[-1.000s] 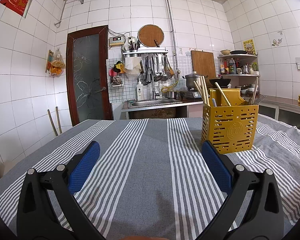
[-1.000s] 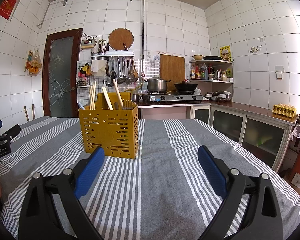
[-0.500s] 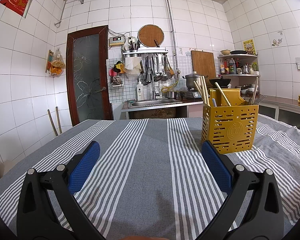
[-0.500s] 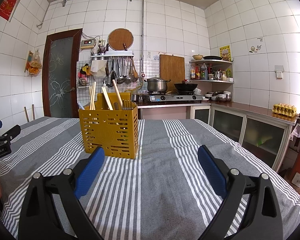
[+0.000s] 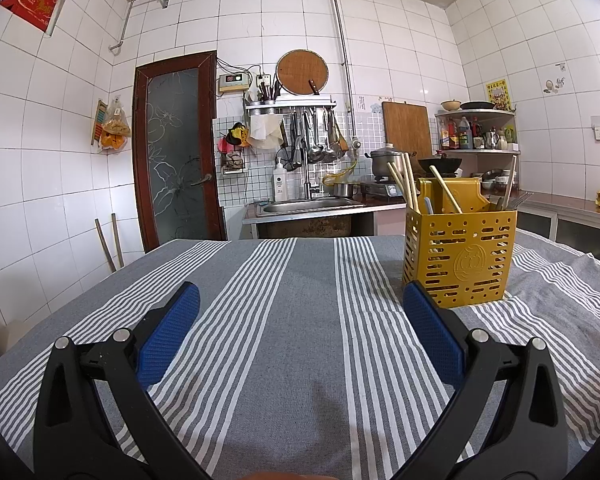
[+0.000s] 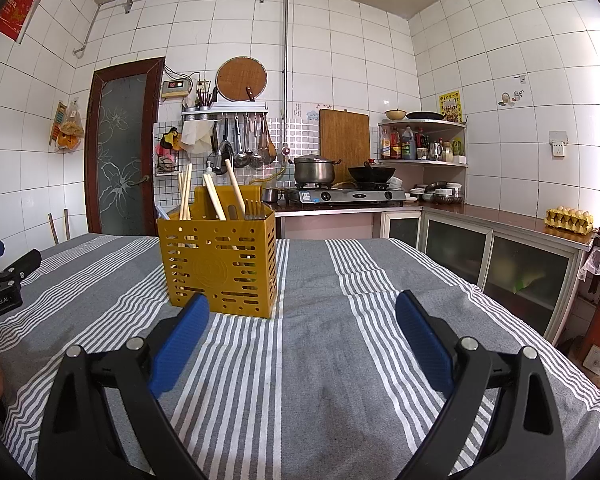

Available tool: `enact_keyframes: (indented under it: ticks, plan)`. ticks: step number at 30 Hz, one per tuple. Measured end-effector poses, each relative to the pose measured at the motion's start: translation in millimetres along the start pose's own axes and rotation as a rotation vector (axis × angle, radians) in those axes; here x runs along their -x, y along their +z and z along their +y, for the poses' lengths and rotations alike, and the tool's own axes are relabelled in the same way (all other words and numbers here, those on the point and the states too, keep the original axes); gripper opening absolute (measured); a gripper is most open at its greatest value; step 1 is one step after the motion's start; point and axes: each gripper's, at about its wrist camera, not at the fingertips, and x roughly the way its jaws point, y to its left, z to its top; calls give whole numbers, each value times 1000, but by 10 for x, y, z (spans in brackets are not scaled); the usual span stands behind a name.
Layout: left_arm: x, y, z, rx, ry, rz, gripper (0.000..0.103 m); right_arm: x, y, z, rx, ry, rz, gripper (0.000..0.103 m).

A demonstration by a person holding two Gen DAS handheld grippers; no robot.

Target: Organize utensils

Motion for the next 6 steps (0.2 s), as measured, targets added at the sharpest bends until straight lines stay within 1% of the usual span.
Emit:
enact_keyframes:
  ticks: [6]
  plan:
    - [-24,-13,-1,5,-3,2,98,0,1,0,1,-1,0,92]
